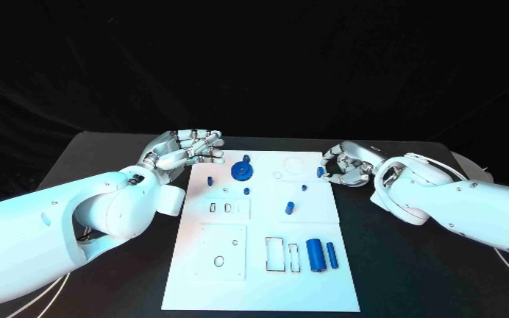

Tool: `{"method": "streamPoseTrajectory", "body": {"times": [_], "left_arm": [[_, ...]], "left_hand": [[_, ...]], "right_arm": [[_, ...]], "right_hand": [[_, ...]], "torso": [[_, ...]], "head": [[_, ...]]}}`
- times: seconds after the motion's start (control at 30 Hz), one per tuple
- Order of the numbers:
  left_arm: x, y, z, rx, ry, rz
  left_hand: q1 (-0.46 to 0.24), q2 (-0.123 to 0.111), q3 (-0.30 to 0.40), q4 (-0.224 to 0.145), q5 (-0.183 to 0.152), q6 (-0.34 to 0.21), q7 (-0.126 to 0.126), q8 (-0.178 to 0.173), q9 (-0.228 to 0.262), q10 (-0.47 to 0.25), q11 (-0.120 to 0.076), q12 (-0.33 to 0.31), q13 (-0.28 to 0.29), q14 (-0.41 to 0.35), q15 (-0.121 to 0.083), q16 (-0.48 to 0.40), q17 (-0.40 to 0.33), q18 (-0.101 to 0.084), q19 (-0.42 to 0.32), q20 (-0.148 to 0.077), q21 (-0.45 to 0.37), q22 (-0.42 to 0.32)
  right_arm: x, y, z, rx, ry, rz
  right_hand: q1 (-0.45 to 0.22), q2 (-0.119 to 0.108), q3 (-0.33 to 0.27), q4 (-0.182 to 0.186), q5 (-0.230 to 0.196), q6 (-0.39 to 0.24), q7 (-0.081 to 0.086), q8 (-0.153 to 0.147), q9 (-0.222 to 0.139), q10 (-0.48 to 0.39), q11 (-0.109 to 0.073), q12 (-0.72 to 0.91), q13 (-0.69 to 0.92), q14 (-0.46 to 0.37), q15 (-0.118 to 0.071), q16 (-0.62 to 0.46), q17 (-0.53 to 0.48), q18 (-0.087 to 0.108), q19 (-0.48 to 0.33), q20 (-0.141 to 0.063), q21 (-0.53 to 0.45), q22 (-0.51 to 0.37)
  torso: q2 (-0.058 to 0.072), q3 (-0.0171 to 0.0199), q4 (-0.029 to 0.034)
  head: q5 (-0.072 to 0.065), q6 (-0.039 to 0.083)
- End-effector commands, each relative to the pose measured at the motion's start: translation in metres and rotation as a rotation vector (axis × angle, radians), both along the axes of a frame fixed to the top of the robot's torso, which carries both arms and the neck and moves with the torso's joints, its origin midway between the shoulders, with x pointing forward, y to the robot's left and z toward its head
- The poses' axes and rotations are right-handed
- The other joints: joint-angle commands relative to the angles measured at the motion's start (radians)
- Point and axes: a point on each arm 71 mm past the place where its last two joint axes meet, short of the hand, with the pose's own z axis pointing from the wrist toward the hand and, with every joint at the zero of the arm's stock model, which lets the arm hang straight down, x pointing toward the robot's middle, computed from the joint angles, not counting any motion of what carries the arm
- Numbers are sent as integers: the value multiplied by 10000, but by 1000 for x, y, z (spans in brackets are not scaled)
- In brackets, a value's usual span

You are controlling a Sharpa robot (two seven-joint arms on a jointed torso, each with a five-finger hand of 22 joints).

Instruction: Assemble the parts on the task board

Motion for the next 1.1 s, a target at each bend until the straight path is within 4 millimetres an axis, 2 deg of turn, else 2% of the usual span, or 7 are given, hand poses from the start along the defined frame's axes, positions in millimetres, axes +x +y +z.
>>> {"method": "streamPoseTrajectory", "body": {"times": [0.03, 0.27, 0.47, 0.9, 1.1], "left_arm": [[0, -1, 2, -104, -127, -172], [0, -1, 2, -101, -119, -175], [0, -1, 2, -94, -107, -171], [0, -1, 2, -84, -91, -166], [0, -1, 2, -82, -89, -164]], "left_hand": [[-33, -80, 49, 6, -37, -37, 139, -42, -13, 6, 24, -41, -3, -87, -5, 19, 11, 106, -64, -16, 65, 9], [-33, -80, 49, 6, -37, -37, 139, -42, -13, 6, 24, -41, -3, -87, -5, 19, 11, 106, -64, -16, 65, 9], [-28, -82, 67, 5, -37, -40, 139, -42, -12, 7, 24, -47, -1, -92, -5, 21, 22, 107, -77, -15, 79, 17], [-28, -82, 67, 5, -37, -40, 139, -42, -12, 7, 24, -47, -1, -92, -5, 21, 22, 107, -77, -15, 79, 17], [-28, -82, 67, 5, -37, -40, 139, -42, -12, 7, 24, -47, -1, -92, -5, 21, 22, 107, -77, -15, 79, 17]], "right_arm": [[-1, 3, -2, -43, 106, 214], [1, 6, -4, -39, 104, 189], [2, 8, -7, -47, 147, 187], [3, 10, -10, -87, 239, 191], [3, 11, -11, -108, 287, 226]], "right_hand": [[97, 6, 9, -38, -25, 68, -24, -19, 11, -7, 40, 58, 9, 981, 64, 55, 2273, -51, 41, 44, -60, 1311], [140, 82, 65, -52, -5, 143, -37, -5, 18, 34, 27, 97, 53, 985, 54, 60, 2292, -54, 52, 40, -48, 1329], [166, 136, 107, -64, -18, 195, -45, 3, 21, 53, 18, 115, 72, 990, 47, 65, 2310, -57, 63, 36, -37, 1343], [301, 241, 243, -177, -40, 378, -94, 40, 37, 118, -25, 173, 135, 993, 12, 70, 2326, -63, 83, 11, -16, 1376], [345, 319, 319, -237, -67, 594, -154, 128, 74, 135, -72, 185, 147, 993, -23, 69, 2324, -62, 84, -16, -18, 1382]], "torso": [[-5, -3, 5], [-3, -6, -5], [-9, -2, 12], [-2, 6, -14], [-1, 9, -3]], "head": [[2, -1], [-23, -5], [-45, 1], [10, -6], [12, -5]]}}
